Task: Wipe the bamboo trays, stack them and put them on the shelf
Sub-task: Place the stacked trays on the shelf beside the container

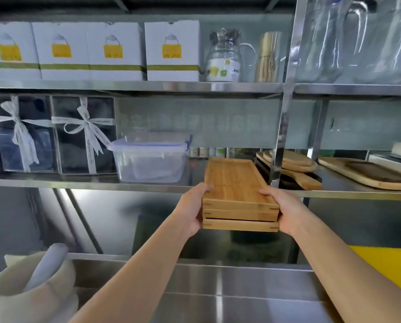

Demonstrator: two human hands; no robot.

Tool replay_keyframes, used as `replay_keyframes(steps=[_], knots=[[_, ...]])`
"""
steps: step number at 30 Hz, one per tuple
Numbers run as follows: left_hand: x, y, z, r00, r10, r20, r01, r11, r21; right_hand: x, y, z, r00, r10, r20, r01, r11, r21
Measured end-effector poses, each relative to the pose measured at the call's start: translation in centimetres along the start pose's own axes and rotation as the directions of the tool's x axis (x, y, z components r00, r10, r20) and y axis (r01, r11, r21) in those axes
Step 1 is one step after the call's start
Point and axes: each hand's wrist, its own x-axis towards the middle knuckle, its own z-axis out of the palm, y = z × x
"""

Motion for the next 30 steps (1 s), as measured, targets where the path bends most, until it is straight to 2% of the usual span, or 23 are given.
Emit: replay_keyframes(steps=[3, 6, 9, 12, 13, 15, 18, 21, 24, 27, 30], knots=[[1.5, -0.8, -0.9, 0.977, 0.156, 0.142, -0.169, 0.983, 0.079, 2.1, -0.1, 0.5, 0.999, -0.022, 0.026, 0.022, 1.0, -0.004], [1.4, -2.9, -2.1, 0.893, 0.334, 0.301, -0.402, 0.894, 0.199, 3.2, 0.1, 0.4, 0.995, -0.044, 0.092, 0.042, 0.999, 0.017], [1.5, -4.2, -2.7, 0.856, 0.414, 0.311, -0.493, 0.834, 0.248, 3.5, 1.2, -0.4, 0.967, -0.124, 0.222, 0.091, 0.984, 0.156], [1.6, -4.5, -2.8, 0.842, 0.468, 0.269, -0.534, 0.797, 0.283, 2.9, 3.2, -1.8, 0.864, -0.267, 0.427, 0.157, 0.948, 0.275], [1.5, -4.6, -2.8, 0.839, 0.48, 0.257, -0.541, 0.785, 0.302, 2.6, 3.8, -2.3, 0.83, -0.297, 0.472, 0.194, 0.948, 0.254], [1.3, -4.9, -2.6, 0.838, 0.496, 0.226, -0.545, 0.769, 0.334, 2.2, 5.0, -2.9, 0.804, -0.316, 0.504, 0.308, 0.946, 0.102], [1.2, -5.1, -2.4, 0.833, 0.525, 0.177, -0.551, 0.75, 0.366, 1.9, 5.6, -2.9, 0.837, -0.345, 0.424, 0.442, 0.884, -0.153], [1.5, -5.0, -2.3, 0.829, 0.542, 0.141, -0.551, 0.744, 0.379, 2.0, 5.2, -2.4, 0.848, -0.397, 0.352, 0.504, 0.81, -0.3], [2.2, -4.6, -2.3, 0.839, 0.534, 0.105, -0.526, 0.745, 0.41, 2.7, 4.7, -2.1, 0.838, -0.393, 0.379, 0.529, 0.757, -0.383], [3.3, -4.1, -2.3, 0.845, 0.53, 0.066, -0.491, 0.722, 0.487, 4.0, 4.1, -1.5, 0.859, -0.361, 0.364, 0.496, 0.764, -0.413], [5.0, -3.5, -2.1, 0.85, 0.526, 0.005, -0.444, 0.712, 0.543, 5.4, 3.6, -0.8, 0.872, -0.36, 0.333, 0.489, 0.692, -0.531]])
